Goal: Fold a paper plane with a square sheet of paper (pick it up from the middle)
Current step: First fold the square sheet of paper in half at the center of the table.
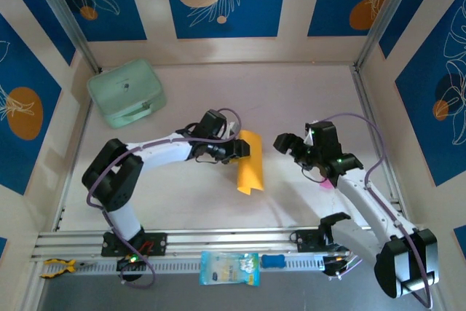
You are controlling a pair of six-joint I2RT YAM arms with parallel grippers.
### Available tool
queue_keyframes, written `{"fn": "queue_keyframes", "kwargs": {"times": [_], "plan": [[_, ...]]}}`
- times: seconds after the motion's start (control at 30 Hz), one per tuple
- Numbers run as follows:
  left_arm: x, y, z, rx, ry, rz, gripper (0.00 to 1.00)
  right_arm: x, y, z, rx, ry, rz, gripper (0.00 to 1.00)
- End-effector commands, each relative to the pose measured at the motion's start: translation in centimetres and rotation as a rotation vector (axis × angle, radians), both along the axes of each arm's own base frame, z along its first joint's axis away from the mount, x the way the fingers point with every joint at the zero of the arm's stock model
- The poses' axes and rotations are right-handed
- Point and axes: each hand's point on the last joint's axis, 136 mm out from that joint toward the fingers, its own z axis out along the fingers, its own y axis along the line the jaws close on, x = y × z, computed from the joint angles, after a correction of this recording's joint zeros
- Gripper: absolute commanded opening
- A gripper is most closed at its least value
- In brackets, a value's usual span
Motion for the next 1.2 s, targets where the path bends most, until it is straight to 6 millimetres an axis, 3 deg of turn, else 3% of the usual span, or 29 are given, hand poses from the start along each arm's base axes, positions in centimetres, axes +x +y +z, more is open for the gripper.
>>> {"fn": "queue_keyframes", "kwargs": {"times": [0.0, 0.4, 0.7, 0.9, 1.17], "plan": [[-0.1, 0.5, 1.6, -0.049, -0.011, 0.022, 0.47, -2.0, 1.0, -0.3, 0.060, 0.061, 0.084, 0.87], [-0.7, 2.1, 0.2, -0.032, 0.013, 0.048, 0.47, -3.5, 2.4, -0.1, 0.176, 0.128, 0.118, 0.95], [-1.4, 2.6, -1.2, -0.058, 0.044, 0.048, 0.47, -4.3, 3.5, -0.9, 0.222, 0.149, 0.126, 0.91], [-1.0, 2.2, -1.9, -0.106, 0.063, 0.058, 0.47, -3.8, 4.6, -1.4, 0.250, 0.159, 0.152, 0.90], [-0.7, 2.4, -4.5, -0.080, 0.112, 0.055, 0.48, -3.0, 5.8, -2.3, 0.226, 0.175, 0.194, 0.87]]}}
